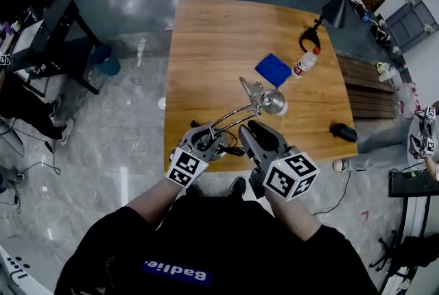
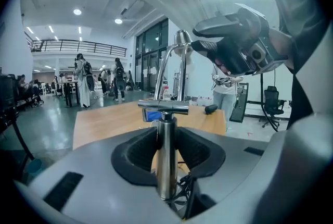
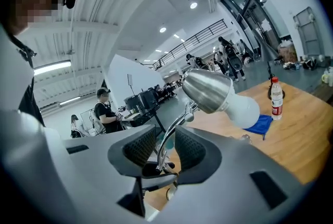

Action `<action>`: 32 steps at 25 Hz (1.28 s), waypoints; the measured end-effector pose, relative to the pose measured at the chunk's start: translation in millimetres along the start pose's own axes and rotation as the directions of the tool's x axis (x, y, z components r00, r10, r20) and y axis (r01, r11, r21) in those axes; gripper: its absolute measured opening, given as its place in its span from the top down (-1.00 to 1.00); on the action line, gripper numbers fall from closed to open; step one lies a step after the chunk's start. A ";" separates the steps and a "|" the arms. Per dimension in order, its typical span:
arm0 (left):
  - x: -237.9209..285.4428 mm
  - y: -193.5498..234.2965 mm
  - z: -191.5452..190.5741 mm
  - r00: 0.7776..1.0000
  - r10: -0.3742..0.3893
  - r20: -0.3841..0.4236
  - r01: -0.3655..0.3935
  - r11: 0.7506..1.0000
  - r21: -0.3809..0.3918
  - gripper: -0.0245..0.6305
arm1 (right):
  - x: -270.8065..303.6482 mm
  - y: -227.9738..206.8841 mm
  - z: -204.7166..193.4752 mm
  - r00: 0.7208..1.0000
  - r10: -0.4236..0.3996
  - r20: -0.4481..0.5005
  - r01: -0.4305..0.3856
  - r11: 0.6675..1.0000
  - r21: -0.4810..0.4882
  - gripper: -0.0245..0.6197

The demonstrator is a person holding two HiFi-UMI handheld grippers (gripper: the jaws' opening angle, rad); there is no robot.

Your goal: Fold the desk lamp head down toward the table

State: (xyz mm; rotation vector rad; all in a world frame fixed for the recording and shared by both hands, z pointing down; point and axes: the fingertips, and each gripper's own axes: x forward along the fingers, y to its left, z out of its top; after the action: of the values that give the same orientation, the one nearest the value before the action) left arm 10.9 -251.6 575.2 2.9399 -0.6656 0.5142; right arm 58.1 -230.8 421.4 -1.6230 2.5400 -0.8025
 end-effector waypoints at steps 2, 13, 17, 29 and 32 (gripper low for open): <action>0.8 0.1 -1.1 1.000 0.001 0.001 -0.001 1.000 -0.009 0.53 | 1.6 -2.3 2.1 1.000 -0.005 0.008 0.004 0.999 0.034 0.61; 0.9 -0.2 -1.6 1.000 0.004 -0.009 -0.005 1.000 -0.024 0.53 | 2.7 -8.5 5.1 1.000 -0.019 0.025 0.015 0.988 0.156 0.62; 0.9 0.3 -2.1 1.000 0.006 -0.013 -0.006 1.000 -0.022 0.53 | 1.5 -10.5 2.5 0.999 -0.021 0.024 0.016 0.979 0.203 0.62; 1.8 -0.6 -2.0 1.000 0.015 -0.010 -0.015 1.000 -0.007 0.53 | 16.3 -22.4 3.1 0.999 0.007 0.035 -0.017 0.958 0.287 0.72; 1.7 -1.1 -2.2 1.000 0.020 -0.005 -0.020 1.000 -0.016 0.53 | 14.9 -23.1 2.4 0.997 0.051 0.059 -0.068 0.936 0.345 0.77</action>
State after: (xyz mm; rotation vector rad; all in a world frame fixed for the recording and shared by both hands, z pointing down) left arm 12.2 -250.9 577.8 2.9194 -0.6955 0.5152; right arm 71.4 -252.0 432.9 -1.4274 2.2397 -1.1135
